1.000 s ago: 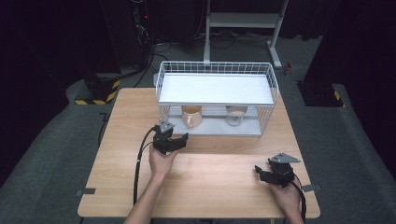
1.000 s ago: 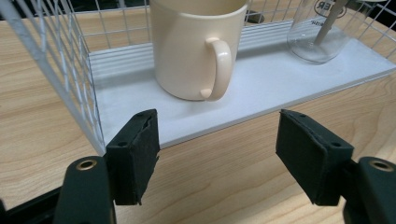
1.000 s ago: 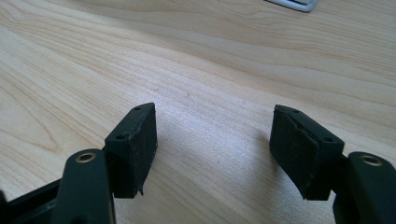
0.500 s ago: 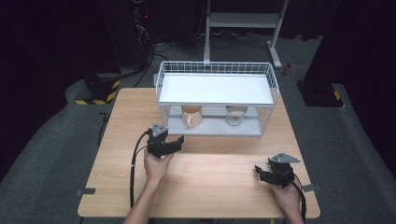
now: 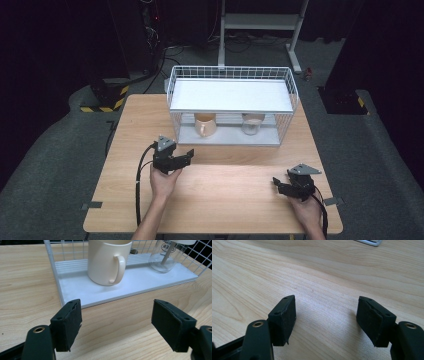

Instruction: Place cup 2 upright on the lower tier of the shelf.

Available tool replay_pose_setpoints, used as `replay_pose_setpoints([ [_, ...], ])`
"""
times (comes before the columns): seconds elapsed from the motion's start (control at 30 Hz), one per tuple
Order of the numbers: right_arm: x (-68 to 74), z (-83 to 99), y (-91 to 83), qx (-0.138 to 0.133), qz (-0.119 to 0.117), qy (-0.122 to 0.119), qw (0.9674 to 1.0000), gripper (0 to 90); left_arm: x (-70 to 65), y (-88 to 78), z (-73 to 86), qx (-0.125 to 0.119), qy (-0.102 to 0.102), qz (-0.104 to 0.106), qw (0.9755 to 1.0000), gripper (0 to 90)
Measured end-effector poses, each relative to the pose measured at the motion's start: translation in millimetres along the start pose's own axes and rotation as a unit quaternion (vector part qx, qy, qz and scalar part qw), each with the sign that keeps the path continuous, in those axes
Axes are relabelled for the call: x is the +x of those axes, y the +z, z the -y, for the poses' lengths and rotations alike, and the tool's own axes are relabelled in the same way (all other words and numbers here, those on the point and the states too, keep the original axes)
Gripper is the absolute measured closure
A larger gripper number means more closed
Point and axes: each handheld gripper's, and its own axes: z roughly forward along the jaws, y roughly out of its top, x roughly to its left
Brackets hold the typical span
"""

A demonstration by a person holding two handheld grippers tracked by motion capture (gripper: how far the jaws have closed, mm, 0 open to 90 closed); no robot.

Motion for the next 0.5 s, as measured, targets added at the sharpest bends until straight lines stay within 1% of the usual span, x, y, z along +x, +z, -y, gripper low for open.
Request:
replay_pose_setpoints([
  [0.07,0.0,0.0,0.0,0.0,0.0,0.0,1.0,32.2,0.8,-2.2,0.8,-0.001,0.002,-0.002,1.0,24.6],
  [0.2,0.0,0.0,0.0,0.0,0.0,0.0,1.0,32.2,1.4,-6.1,3.5,-0.001,-0.002,-0.001,1.0,24.4],
  [0.4,0.0,0.0,0.0,0.0,0.0,0.0,1.0,32.2,2.6,-9.8,8.0,0.001,-0.002,-0.001,1.0,24.0],
  [0.5,0.3,-0.1,0.0,0.0,0.0,0.002,1.0,32.2,2.7,-10.3,11.2,0.003,0.001,-0.005,1.0,24.0],
])
